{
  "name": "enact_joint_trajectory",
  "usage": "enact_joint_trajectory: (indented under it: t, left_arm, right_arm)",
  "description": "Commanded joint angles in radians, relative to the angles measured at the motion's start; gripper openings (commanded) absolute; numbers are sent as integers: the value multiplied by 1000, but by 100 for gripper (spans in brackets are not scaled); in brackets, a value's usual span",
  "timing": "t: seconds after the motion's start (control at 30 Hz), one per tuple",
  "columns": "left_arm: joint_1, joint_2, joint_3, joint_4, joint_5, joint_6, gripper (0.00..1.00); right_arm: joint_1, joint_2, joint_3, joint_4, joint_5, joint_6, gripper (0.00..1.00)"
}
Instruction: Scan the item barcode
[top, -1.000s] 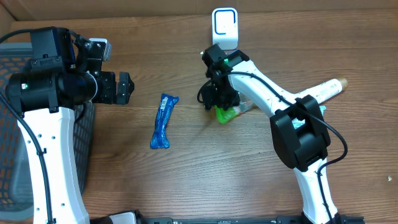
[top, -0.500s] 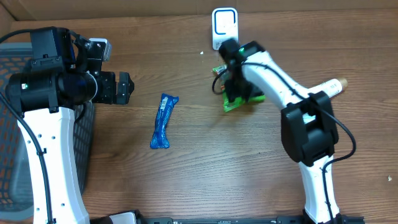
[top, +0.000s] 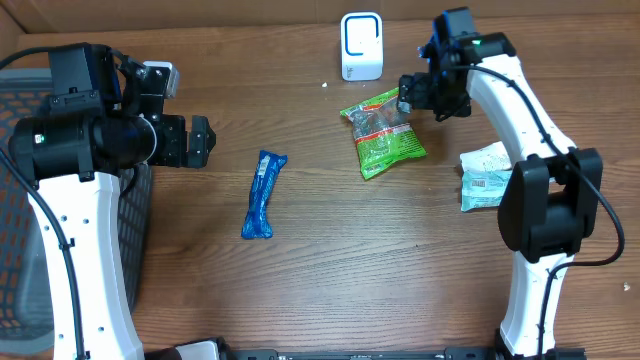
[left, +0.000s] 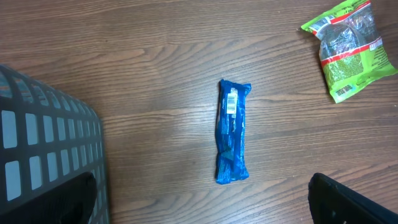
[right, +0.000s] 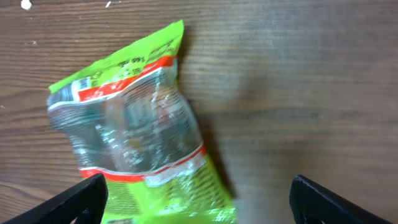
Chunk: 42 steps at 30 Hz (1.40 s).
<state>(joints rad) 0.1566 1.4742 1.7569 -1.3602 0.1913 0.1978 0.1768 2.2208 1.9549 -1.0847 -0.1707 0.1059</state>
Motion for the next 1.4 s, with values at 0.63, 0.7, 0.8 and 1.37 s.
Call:
enact_joint_trajectory:
  t: [0.63, 0.7, 0.8, 1.37]
  left_arm:
    - [0, 3, 6, 3, 8, 5, 100]
    - [0, 3, 6, 3, 8, 5, 100]
    - [0, 3, 6, 4, 8, 5, 100]
    - [0, 3, 6, 4, 8, 5, 100]
  right_arm:
    - [-31, 235, -13, 128, -363, -321, 92]
    - [-19, 259, -13, 93, -374, -345, 91]
    - [7, 286, -19, 50, -351, -349, 83]
    - [49, 288, -56, 50, -30, -20, 4]
